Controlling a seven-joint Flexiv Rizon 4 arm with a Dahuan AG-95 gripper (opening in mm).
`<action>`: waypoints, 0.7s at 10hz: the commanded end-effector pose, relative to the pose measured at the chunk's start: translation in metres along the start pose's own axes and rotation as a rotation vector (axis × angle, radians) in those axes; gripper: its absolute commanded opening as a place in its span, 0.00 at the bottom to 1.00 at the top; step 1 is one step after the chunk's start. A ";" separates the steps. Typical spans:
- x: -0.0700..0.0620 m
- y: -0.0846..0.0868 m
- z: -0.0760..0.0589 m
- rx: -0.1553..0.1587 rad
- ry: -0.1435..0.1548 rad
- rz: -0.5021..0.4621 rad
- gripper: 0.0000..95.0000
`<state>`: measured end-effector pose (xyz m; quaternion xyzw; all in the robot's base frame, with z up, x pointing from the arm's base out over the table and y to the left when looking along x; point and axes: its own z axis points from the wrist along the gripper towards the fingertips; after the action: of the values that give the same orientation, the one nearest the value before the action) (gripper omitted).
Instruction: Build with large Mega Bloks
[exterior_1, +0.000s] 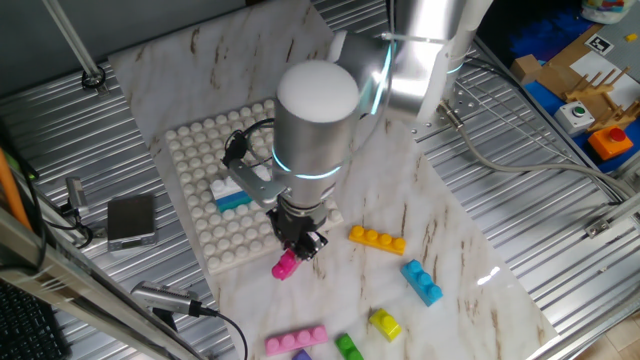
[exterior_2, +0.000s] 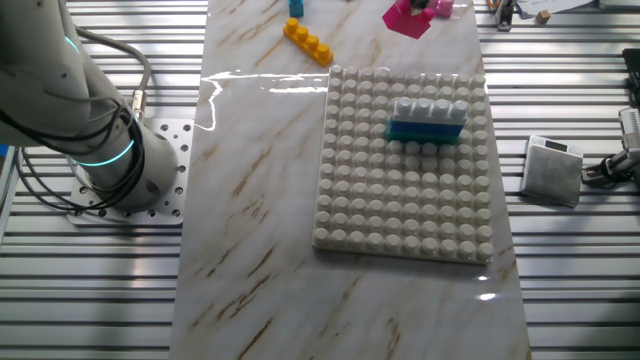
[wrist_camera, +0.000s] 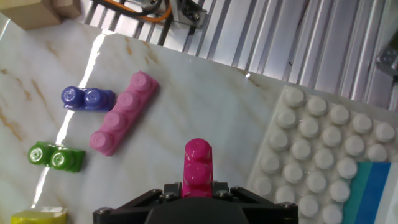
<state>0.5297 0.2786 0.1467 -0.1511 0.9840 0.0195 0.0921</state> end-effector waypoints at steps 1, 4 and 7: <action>-0.001 -0.010 -0.008 -0.007 -0.019 -0.005 0.00; 0.010 -0.046 -0.028 -0.006 -0.010 -0.041 0.00; 0.020 -0.070 -0.029 -0.007 -0.023 -0.065 0.00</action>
<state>0.5277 0.2011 0.1698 -0.1841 0.9770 0.0212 0.1051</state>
